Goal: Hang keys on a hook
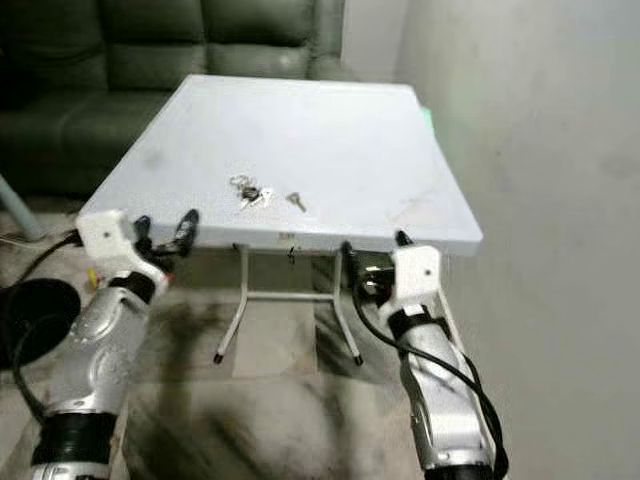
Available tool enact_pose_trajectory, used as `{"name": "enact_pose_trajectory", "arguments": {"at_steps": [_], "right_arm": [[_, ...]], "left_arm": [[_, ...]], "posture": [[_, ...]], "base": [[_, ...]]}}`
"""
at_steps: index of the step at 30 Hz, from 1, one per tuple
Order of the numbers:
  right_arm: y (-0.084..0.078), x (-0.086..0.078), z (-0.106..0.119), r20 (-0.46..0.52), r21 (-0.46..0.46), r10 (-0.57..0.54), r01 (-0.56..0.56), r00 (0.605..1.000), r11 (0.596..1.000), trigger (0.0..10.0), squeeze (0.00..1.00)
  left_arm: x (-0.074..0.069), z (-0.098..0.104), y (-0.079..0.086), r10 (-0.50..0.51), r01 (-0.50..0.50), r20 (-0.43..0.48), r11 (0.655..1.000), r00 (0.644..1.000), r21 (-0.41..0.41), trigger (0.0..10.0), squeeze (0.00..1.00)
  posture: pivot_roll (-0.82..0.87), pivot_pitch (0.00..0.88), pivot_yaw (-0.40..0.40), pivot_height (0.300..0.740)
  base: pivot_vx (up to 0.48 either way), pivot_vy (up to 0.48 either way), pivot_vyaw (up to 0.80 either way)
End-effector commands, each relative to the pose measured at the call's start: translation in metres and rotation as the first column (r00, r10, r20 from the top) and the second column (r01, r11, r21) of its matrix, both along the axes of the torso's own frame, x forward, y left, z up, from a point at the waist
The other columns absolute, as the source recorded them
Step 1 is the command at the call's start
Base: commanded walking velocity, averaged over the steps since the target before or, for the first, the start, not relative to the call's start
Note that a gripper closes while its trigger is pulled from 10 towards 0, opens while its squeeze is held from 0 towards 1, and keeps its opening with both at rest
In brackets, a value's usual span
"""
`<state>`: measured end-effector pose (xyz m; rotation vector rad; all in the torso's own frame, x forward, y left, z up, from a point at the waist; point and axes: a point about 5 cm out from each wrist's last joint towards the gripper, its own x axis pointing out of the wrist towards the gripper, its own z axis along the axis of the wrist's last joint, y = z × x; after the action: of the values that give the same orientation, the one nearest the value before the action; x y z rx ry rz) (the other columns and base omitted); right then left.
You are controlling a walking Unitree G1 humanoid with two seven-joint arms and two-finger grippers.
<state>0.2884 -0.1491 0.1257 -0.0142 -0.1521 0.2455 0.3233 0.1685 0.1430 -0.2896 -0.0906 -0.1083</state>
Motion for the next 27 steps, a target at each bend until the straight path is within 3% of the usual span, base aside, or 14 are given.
{"name": "enact_pose_trajectory", "arguments": {"at_steps": [1, 18, 27], "right_arm": [[-0.0066, -0.0003, 0.0007, 0.006, -0.044, -0.009, 0.01, 1.0, 0.999, 10.0, 0.0], [-0.0068, -0.0008, -0.0009, -0.011, -0.033, 0.003, -0.004, 1.0, 0.999, 10.0, 0.0], [-0.0064, -0.002, -0.0012, -0.016, -0.019, 0.013, -0.013, 1.0, 1.0, 10.0, 0.0]], "left_arm": [[0.0004, 0.0015, -0.008, -0.026, 0.026, 0.005, 1.0, 1.0, -0.003, 10.0, 0.0], [-0.0002, 0.0014, -0.0078, -0.012, 0.012, 0.01, 1.0, 1.0, 0.017, 10.0, 0.0], [-0.0001, 0.0004, -0.0074, -0.005, 0.005, 0.002, 1.0, 1.0, 0.024, 10.0, 0.0]], "posture": [[-0.05, 0.0, -0.042, 0.74], [-0.04, 0.0, -0.049, 0.74], [-0.05, 0.0, -0.049, 0.74]], "base": [[0.319, 0.36, 0.0], [0.33, 0.346, 0.0], [0.451, 0.0, 0.0]]}}
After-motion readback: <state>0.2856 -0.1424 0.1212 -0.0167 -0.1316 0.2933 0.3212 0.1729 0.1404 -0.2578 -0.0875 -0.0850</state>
